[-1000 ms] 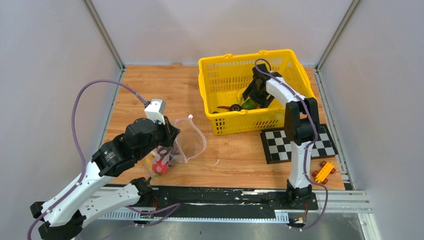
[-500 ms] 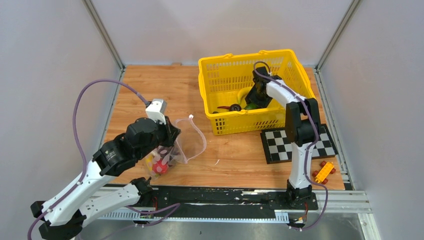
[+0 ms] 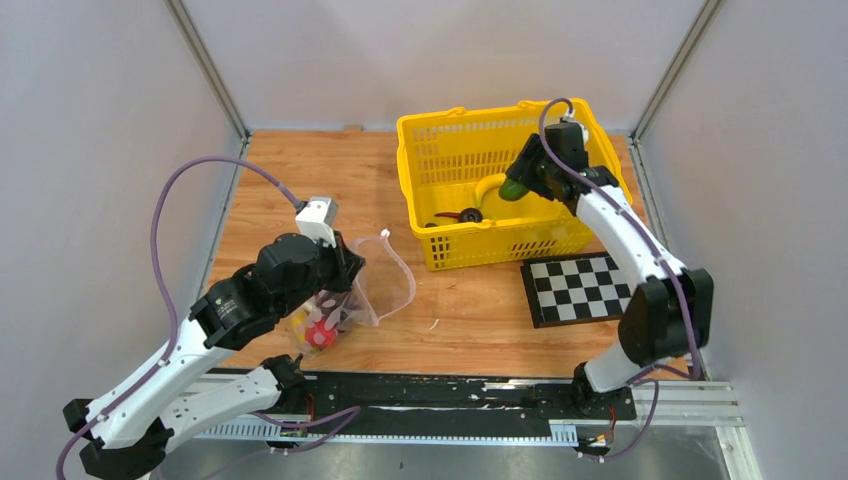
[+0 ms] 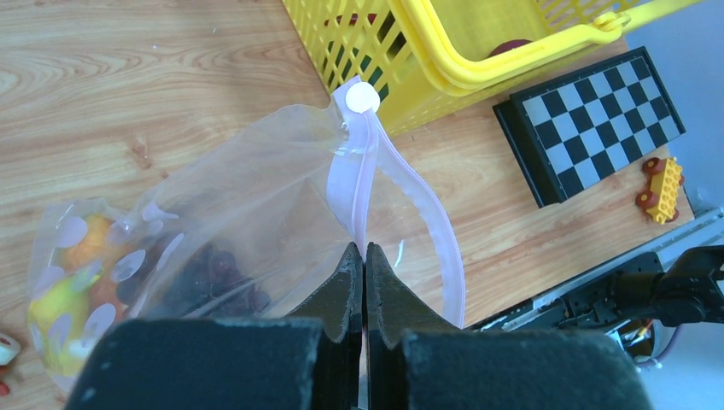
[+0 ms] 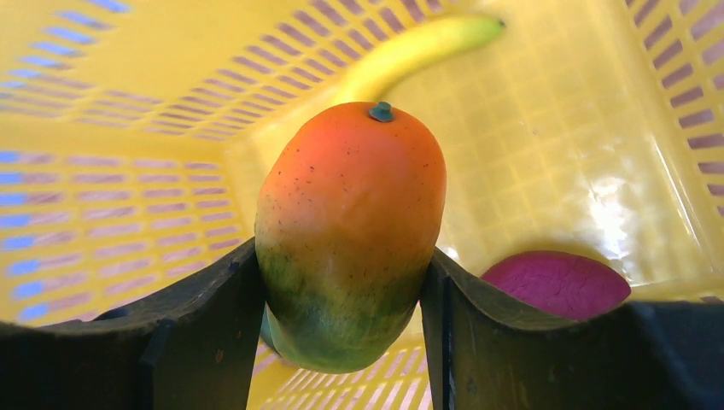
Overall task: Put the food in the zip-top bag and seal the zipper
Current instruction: Pick up the fake fruit from the bin, then place the fake fruit in the zipper food storage bag.
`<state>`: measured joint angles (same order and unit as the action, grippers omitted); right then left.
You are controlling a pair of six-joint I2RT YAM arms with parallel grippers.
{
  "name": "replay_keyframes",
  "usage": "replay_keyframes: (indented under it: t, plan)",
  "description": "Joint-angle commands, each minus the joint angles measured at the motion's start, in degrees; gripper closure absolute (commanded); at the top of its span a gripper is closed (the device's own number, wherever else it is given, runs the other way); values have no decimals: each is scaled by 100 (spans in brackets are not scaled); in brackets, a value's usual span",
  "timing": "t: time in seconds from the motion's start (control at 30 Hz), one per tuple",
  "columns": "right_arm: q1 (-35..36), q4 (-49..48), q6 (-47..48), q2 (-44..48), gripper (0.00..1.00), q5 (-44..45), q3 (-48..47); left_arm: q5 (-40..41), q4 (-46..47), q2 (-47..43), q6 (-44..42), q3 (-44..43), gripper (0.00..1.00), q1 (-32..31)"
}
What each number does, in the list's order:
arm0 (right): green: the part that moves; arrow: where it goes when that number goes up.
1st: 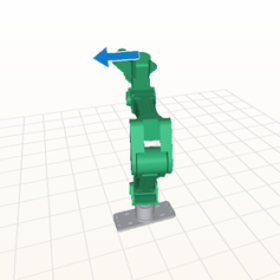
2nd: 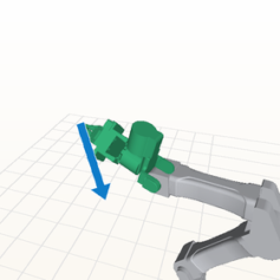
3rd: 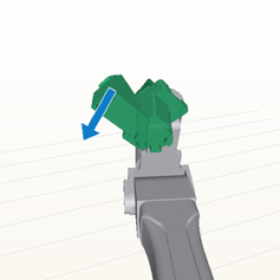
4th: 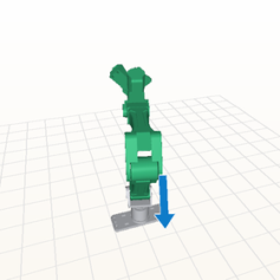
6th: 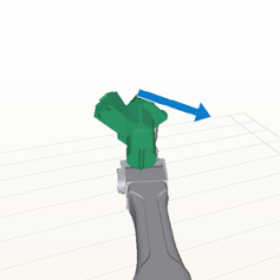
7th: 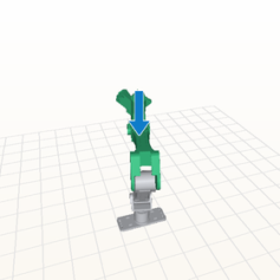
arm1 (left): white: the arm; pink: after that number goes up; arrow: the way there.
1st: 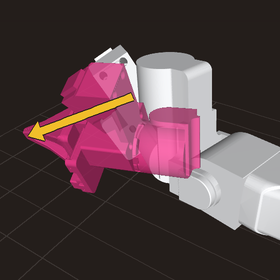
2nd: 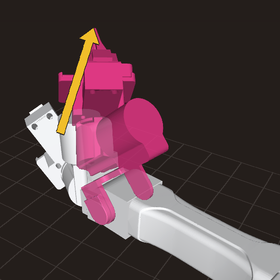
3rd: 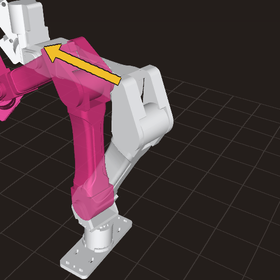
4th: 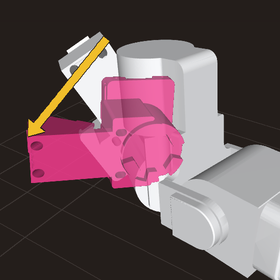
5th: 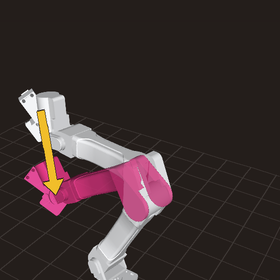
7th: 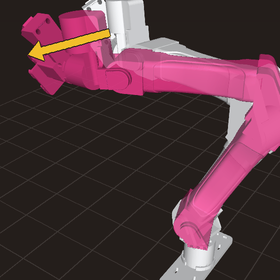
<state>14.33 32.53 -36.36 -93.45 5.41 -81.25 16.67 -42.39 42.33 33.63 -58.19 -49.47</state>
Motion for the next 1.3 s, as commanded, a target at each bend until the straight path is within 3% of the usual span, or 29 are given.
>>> replay_keyframes:
  t: [0.0, 0.3, 0.43, 0.67, 0.87, 1.27]
  plan:
    - [9, -1490, 583, 1112, 82, -786, 689, -94, 404, -5, 79, 27, 100, -10]
    - [110, -2738, 700, 2353, 78, -2669, 1297, -294, 590, 47, 99, 47, 100, -10]
    - [710, -3111, 1001, 2682, 78, -3108, 1475, -392, 675, 71, 122, 95, 100, -7]
    - [2141, -3870, 1811, 3236, 79, -3048, 2073, -462, 737, 49, 138, 79, 100, -10]
    - [3163, -3852, 2421, 3123, 79, -2591, 2315, -593, 816, 84, 145, -12, 100, -10]
    - [4159, -3674, 2719, 2510, 75, -2219, 2481, -693, 1010, -3, 266, 7, 100, -8]
